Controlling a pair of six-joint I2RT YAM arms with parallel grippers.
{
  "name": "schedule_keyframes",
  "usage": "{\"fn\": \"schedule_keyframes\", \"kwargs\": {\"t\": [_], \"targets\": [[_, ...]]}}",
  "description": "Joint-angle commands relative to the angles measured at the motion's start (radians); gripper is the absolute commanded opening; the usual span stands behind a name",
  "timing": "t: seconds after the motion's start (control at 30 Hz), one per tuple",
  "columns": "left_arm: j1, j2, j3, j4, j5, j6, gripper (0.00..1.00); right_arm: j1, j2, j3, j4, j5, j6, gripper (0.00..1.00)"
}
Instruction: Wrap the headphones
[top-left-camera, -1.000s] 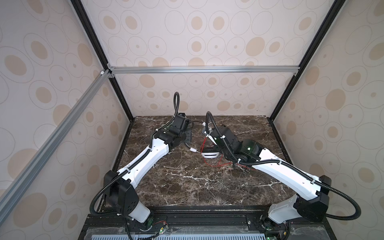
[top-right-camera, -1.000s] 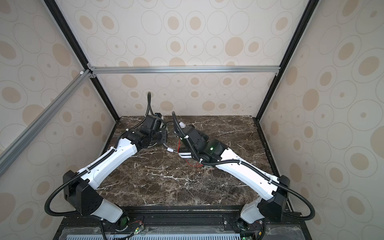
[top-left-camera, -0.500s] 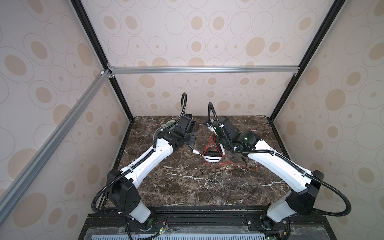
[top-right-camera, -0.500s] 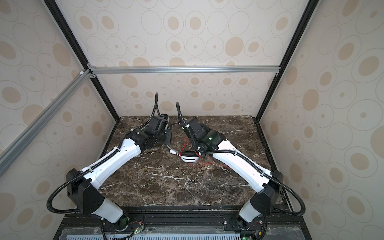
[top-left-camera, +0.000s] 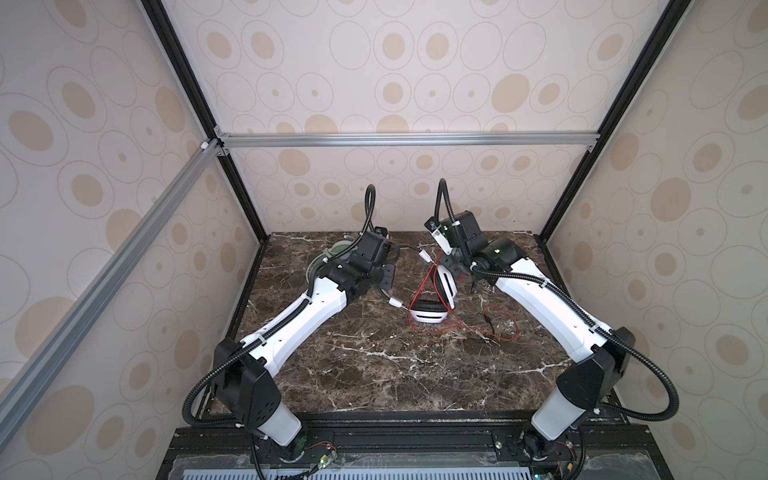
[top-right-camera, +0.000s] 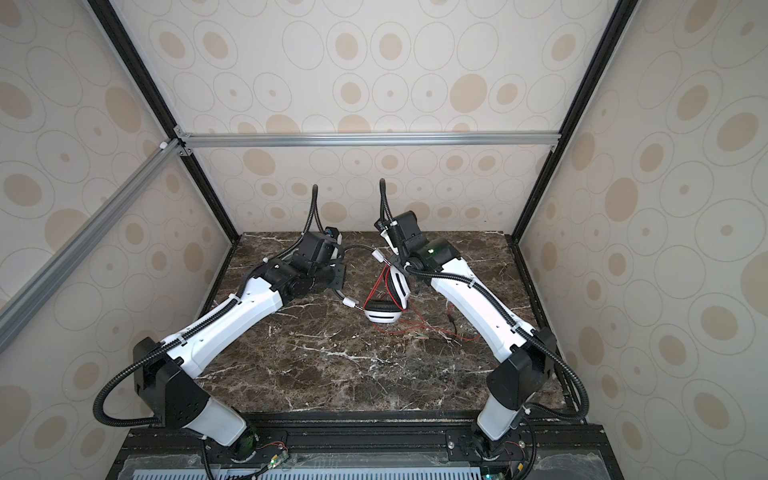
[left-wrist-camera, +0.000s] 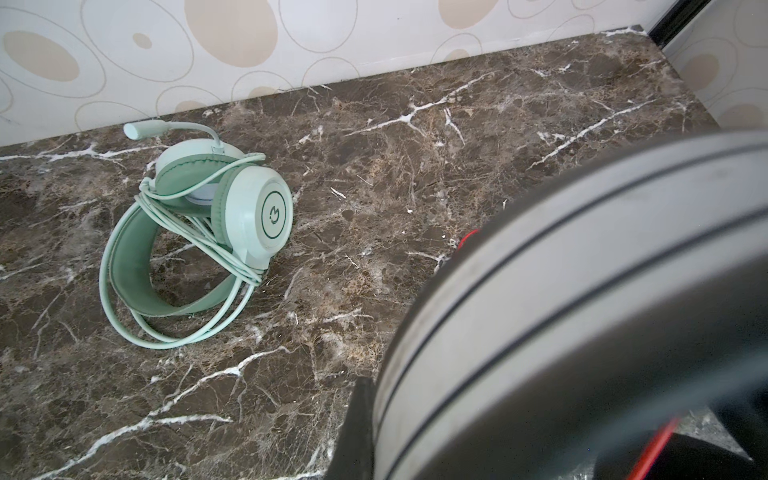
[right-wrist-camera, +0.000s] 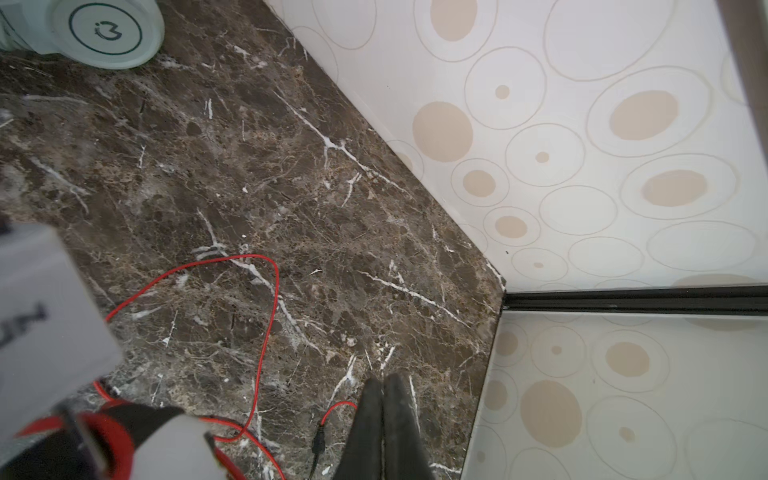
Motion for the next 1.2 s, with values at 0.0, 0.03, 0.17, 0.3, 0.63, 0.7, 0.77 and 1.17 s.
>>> {"fn": "schedule_keyframes", "kwargs": {"t": [0.0,0.03,0.17,0.3,0.63,0.7,0.77,1.17], "targets": [[-0.009,-0.045,0.042,0.028,0.044,0.009,0.0,-0.06,0.019,0.02,0.019,-0.162,0.061,0.06],[-0.009,-0.049,0.043,0.027,0.045,0.007,0.0,-0.076,0.022,0.012,0.027,-0.204,0.078,0.06],[-0.008,-0.062,0.041,0.031,0.053,-0.001,0.0,-0.143,0.016,-0.052,0.079,-0.372,0.145,0.1],[-0.002,-0.075,0.039,0.036,0.063,-0.003,0.0,-0.213,-0.009,-0.151,0.178,-0.567,0.223,0.2],[0.093,-0.115,0.004,0.124,0.353,-0.042,0.0,-0.298,0.025,-0.336,0.429,-0.932,0.416,0.3],[0.121,-0.125,-0.007,0.143,0.39,-0.057,0.0,-0.297,0.036,-0.381,0.507,-0.988,0.467,0.3],[0.149,-0.132,-0.009,0.15,0.403,-0.07,0.0,-0.298,0.056,-0.422,0.594,-1.053,0.531,0.3],[0.261,-0.178,-0.041,0.2,0.457,-0.125,0.0,-0.267,0.155,-0.644,0.992,-1.164,0.766,0.29]]}}
